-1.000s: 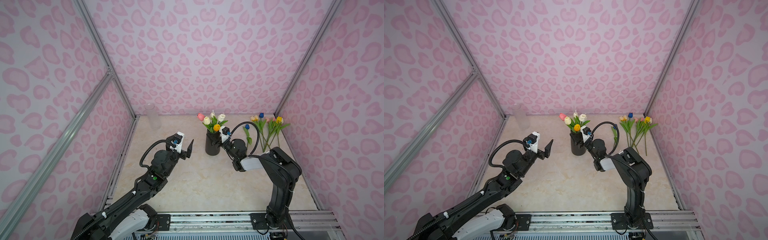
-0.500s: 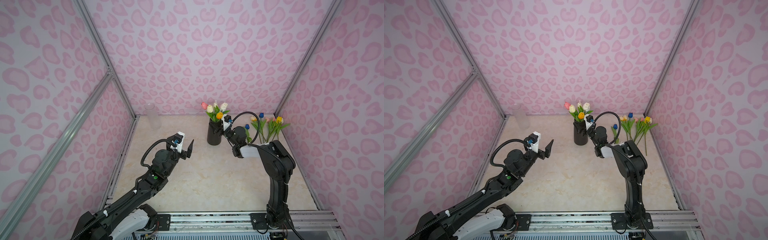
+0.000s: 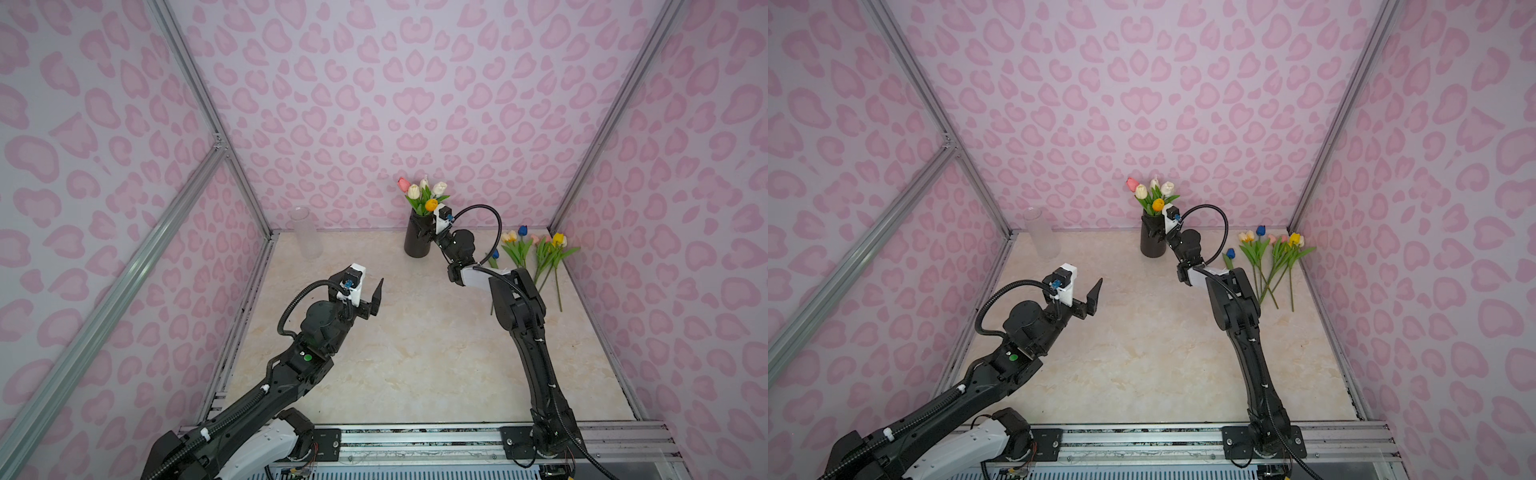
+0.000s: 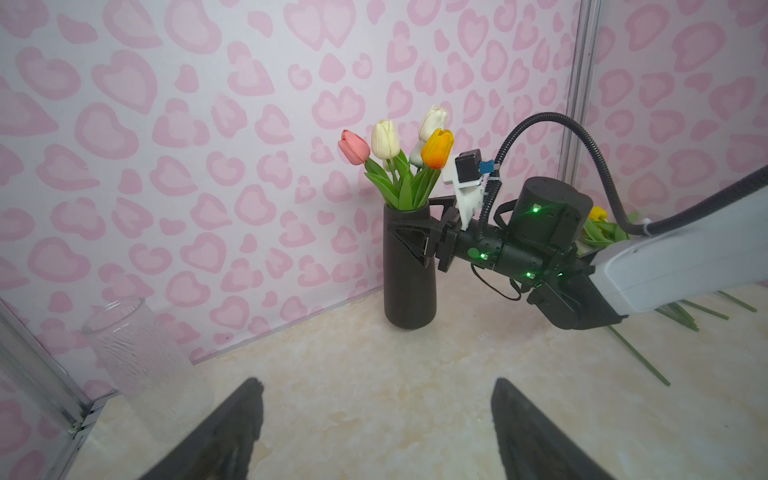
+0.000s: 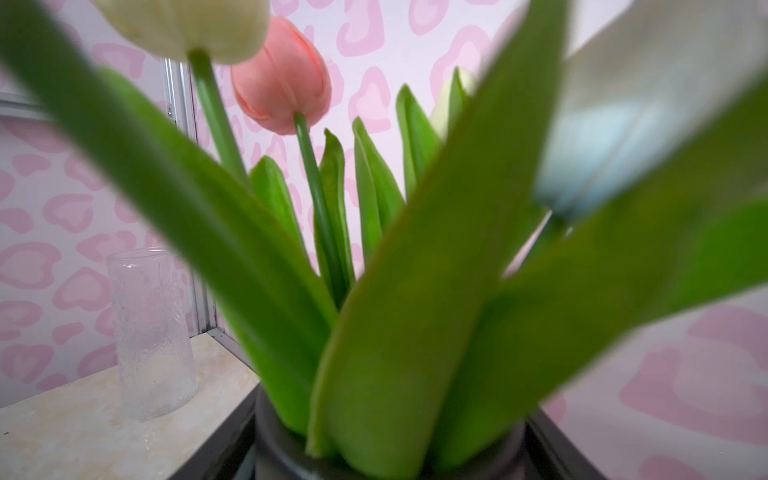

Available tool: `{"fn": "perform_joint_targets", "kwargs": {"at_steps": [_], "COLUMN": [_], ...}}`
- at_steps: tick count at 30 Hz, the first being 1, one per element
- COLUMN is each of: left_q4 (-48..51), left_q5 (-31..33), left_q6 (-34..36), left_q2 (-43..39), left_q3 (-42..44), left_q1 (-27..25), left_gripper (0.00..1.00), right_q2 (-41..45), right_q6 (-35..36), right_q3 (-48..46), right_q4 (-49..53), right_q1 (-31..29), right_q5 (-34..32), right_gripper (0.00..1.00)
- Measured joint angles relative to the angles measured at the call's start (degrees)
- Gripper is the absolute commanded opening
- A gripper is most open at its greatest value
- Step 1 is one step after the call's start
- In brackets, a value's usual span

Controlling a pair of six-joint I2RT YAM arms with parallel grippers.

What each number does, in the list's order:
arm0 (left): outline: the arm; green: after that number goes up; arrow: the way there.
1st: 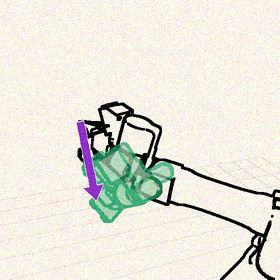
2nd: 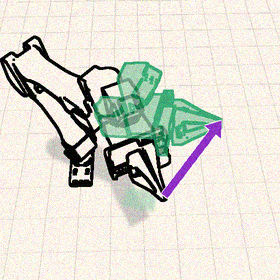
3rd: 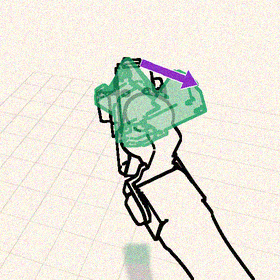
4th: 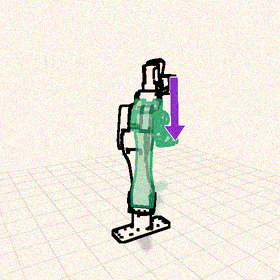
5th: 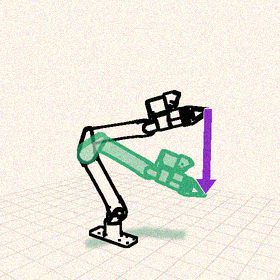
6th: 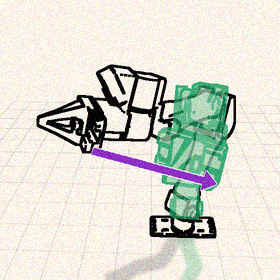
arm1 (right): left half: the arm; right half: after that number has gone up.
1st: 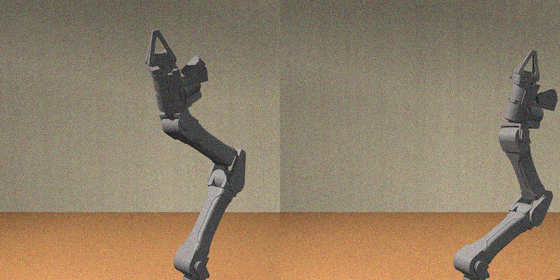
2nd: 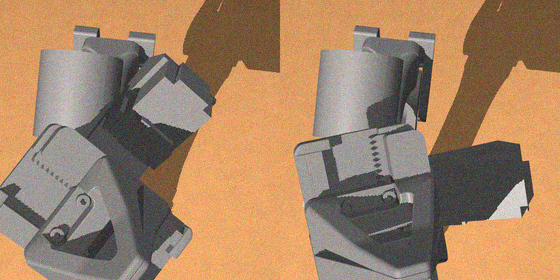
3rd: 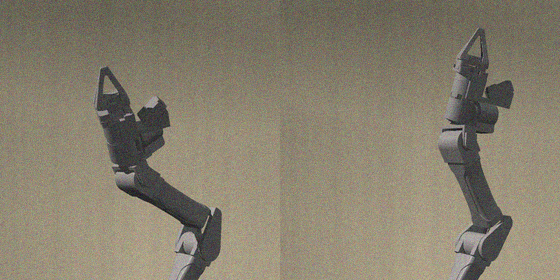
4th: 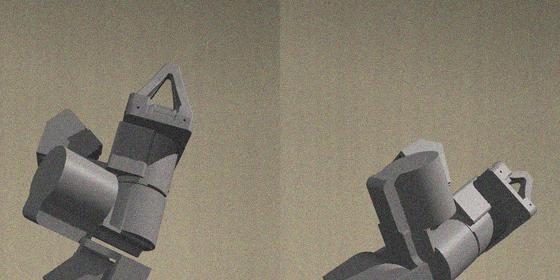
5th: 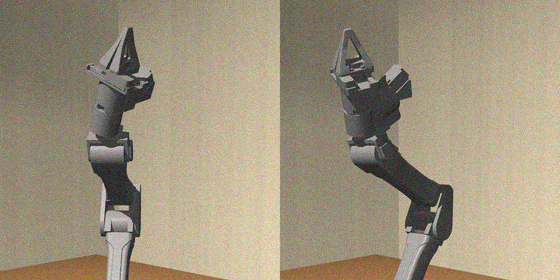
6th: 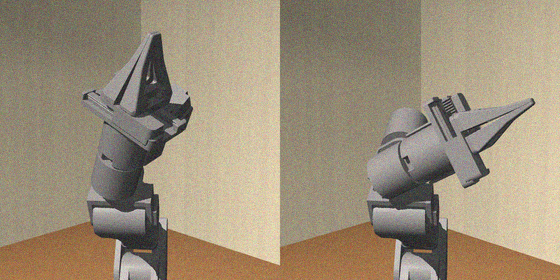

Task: Arrange the flowers into the vase
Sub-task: 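Open the right gripper and withdraw it from the vase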

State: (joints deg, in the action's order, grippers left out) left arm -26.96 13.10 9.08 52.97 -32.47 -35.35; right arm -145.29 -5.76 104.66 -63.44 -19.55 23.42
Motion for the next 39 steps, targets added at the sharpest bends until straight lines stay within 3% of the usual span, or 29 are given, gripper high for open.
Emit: {"fn": "perform_joint_targets", "kwargs": {"at_steps": [11, 22, 25, 32, 39], "left_q4": [1.27, 1.57, 1.57, 1.64, 1.62], "left_q5": [1.73, 1.73, 1.73, 1.73, 1.68], "left_q6": [1.25, 1.4, 1.38, 1.38, 1.36], "left_q2": [0.17, 0.59, 0.59, 0.98, 1.03], "left_q3": [-0.02, -0.5, -0.5, -1.03, -1.29], "left_q1": [0.0, 0.0, 0.0, 0.07, 0.92], "left_gripper": [0.87, 0.87, 0.87, 0.88, 0.88], "right_q2": [-1.95, -0.87, 0.07, 3.8, 8.94], "right_q6": [3.37, 3.13, 3.26, 4.42, 4.44], "right_q3": [4.2, -0.2, -1.22, -4.85, -15.41], "right_q4": [6.27, 0.76, 1.31, -1.03, -6.38], "right_q1": [0.61, 1.22, 1.25, 1.33, 1.22], "right_q5": [0.17, 0.15, 0.17, 0.24, 0.59], "right_gripper": [0.22, 0.71, 0.98, 0.99, 0.99]}}
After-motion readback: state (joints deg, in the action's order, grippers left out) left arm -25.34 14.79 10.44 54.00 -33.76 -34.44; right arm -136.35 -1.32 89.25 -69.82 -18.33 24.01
